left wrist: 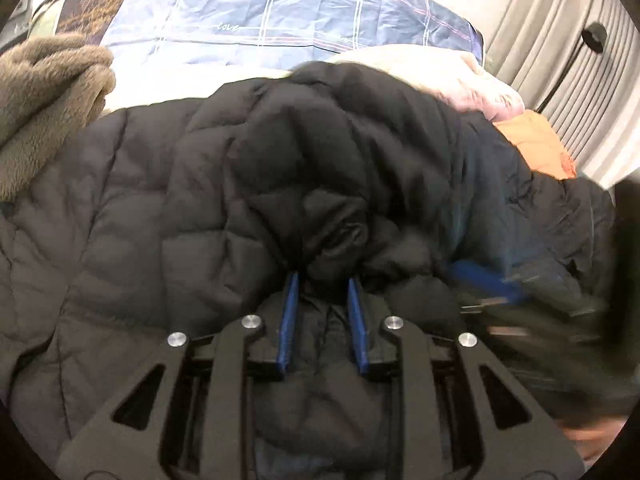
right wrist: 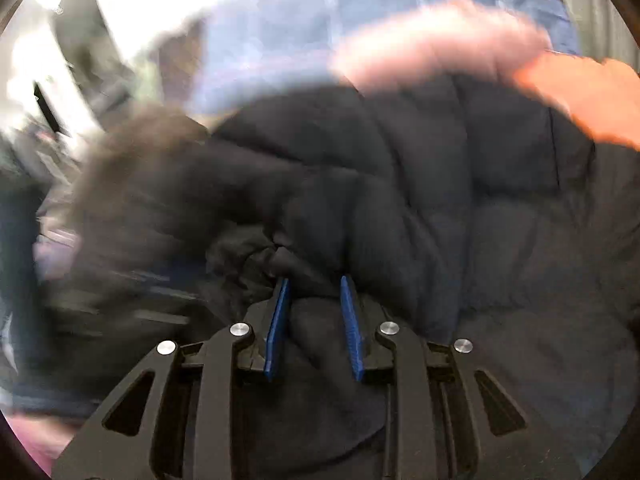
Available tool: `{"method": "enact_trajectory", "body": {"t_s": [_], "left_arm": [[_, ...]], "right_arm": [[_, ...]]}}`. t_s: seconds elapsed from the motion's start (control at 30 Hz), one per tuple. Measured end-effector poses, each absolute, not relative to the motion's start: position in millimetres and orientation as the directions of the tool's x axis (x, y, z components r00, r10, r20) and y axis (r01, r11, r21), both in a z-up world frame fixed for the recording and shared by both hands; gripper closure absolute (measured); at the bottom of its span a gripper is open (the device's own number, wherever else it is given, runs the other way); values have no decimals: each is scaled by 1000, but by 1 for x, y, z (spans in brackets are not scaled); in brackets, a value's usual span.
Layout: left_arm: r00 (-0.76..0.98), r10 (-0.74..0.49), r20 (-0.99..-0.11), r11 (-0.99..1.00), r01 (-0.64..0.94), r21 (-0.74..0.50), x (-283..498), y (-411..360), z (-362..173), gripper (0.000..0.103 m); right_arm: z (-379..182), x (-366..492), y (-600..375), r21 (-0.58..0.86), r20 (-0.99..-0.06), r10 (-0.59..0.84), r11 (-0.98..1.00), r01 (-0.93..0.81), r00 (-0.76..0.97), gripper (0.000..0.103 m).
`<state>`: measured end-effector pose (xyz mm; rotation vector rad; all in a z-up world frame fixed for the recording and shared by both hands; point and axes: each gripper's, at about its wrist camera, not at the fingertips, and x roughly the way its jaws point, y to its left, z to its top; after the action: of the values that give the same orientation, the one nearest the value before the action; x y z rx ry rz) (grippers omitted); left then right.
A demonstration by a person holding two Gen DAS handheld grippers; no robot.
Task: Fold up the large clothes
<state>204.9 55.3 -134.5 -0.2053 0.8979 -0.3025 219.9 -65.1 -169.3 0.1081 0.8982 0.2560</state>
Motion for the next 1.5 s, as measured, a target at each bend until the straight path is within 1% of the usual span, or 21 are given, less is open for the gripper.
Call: {"method": "enact_trajectory", "body": {"t_s": [0.03,0.1,0.17,0.23,0.33,0.4,0.47,0.53,0.73,0.77,0.8,0.83,0.9,1.0,1.17,1.27,1.3,1.33,1.37,1.4,1.5], "left_arm": [[584,-350,-732,935,167,-314,205,62,-133,77],[601,-348,-720,935,165,-314,197,74,-125,77],[635,-319,-703,946,167,-279,182,85,-114,77],[680,-275,-679,960,156,-233,159,103,-101,70],[726,-205,-657,975,89,-206,121,142,-89,68],[731,-161,-663,972,2,-234,97,175,-90,69],[709,-123,-694,948,-123,-294,68,217,-100,71],[688,-98,-719,901,-245,-357,35,256,-114,81],[664,-44,-746,763,-460,-454,-23,332,-145,81],[669,-44,-742,731,-485,-481,-28,344,-150,80],[670,-37,-741,705,-508,-494,-32,354,-154,70],[670,-27,-742,677,-534,-506,-34,362,-157,56],[674,6,-739,611,-588,-531,-41,379,-164,45],[682,42,-730,506,-645,-573,-50,404,-172,37],[741,40,-670,329,-643,-692,-56,440,-187,37],[758,57,-649,286,-635,-717,-51,455,-191,41],[758,72,-648,293,-637,-713,-50,456,-190,55],[755,89,-650,317,-640,-700,-45,458,-186,79],[755,92,-649,340,-636,-693,-40,458,-182,93],[760,97,-643,366,-628,-687,-35,457,-176,99],[810,135,-571,493,-555,-670,-17,439,-137,100]], "right_arm": [[-169,218,-67,217,-750,278,961,-174,600,80],[-166,213,-62,166,-754,245,969,-184,609,80],[-167,209,-57,124,-754,215,974,-188,621,79],[-168,206,-55,94,-753,193,978,-189,629,78],[-169,200,-48,78,-751,182,979,-188,634,78],[-171,202,-50,76,-751,180,979,-188,635,78],[-167,203,-48,73,-752,177,980,-187,635,77],[-167,206,-49,71,-751,176,980,-187,636,77],[-166,205,-50,71,-749,175,980,-186,639,76],[-165,205,-51,72,-749,176,980,-186,639,76],[-165,206,-51,76,-748,179,980,-186,639,76],[-165,205,-51,80,-746,182,980,-185,640,76],[-166,202,-50,90,-742,189,979,-184,643,75],[-167,199,-58,105,-738,200,978,-183,644,75],[-167,198,-56,88,-739,186,979,-182,648,74],[-166,200,-53,75,-738,176,981,-180,651,74],[-167,199,-51,70,-738,171,981,-178,653,74],[-167,199,-51,66,-737,168,982,-178,654,74],[-167,199,-52,67,-738,169,982,-178,654,74],[-167,199,-50,64,-738,166,982,-177,655,74],[-167,199,-51,67,-738,168,982,-177,654,74]]}}
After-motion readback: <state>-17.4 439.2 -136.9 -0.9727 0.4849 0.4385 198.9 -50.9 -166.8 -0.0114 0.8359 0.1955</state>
